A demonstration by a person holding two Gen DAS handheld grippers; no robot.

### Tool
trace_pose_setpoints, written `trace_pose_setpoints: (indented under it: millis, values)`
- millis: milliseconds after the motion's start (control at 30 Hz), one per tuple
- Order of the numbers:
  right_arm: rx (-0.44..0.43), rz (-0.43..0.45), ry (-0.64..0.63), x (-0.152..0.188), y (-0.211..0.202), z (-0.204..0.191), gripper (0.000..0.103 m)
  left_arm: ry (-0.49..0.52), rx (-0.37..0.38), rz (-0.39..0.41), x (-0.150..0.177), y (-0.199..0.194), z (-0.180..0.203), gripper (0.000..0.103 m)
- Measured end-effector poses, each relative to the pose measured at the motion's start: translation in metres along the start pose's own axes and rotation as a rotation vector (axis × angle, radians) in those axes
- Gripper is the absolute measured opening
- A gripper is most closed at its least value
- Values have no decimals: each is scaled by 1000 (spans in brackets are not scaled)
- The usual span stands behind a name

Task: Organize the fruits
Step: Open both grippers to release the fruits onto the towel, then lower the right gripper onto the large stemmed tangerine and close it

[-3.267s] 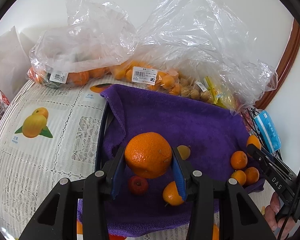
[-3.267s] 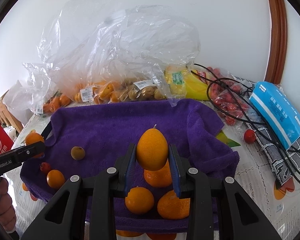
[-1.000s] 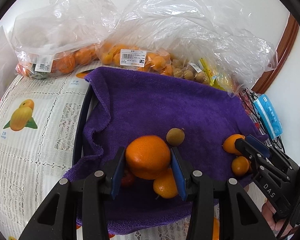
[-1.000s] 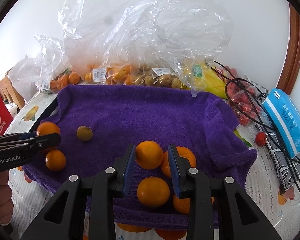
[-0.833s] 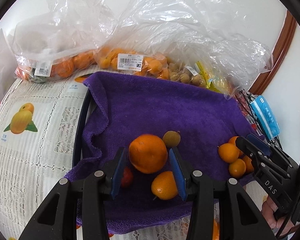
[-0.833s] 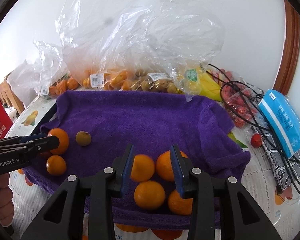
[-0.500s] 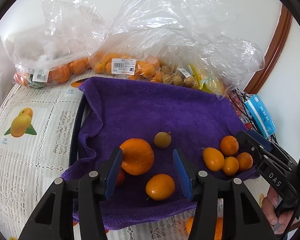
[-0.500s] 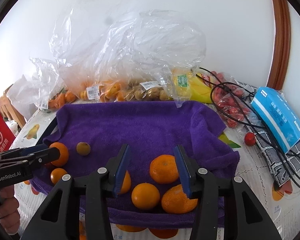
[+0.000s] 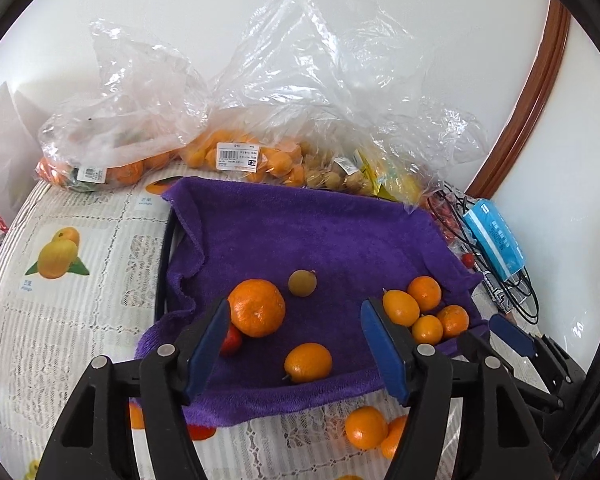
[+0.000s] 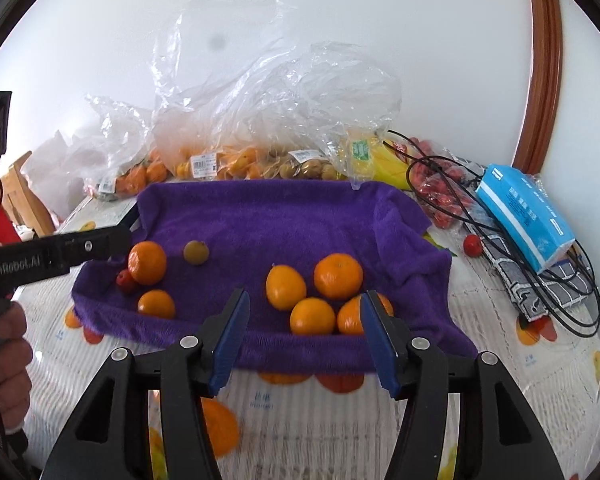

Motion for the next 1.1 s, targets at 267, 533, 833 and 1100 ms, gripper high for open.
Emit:
trace_pose_setpoints:
  millis: [267, 533, 833, 1100]
  values:
    - [-18, -70, 47, 30, -16, -6, 58, -20, -10, -17, 20, -16, -19, 68]
    - [-70, -144, 48, 67, -12, -35, 58, -40, -28, -43, 39, -23, -39, 68]
    - [-23, -141, -29, 85, -7, -55, 60, -36, -35, -57, 51, -30, -45, 68]
    - [-5, -173, -19, 93, 11, -47, 52, -33, -59, -64, 59, -34, -49, 68]
Point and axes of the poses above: each gripper's, at about its wrist camera, not at the fingertips, and y roughly the way its jaws point, z to its right, x to its underside, the point moved 5 cm from there along y, roughly the way its jaws point, and after that the axes turned 12 degrees about y, right-handed, at the moved point
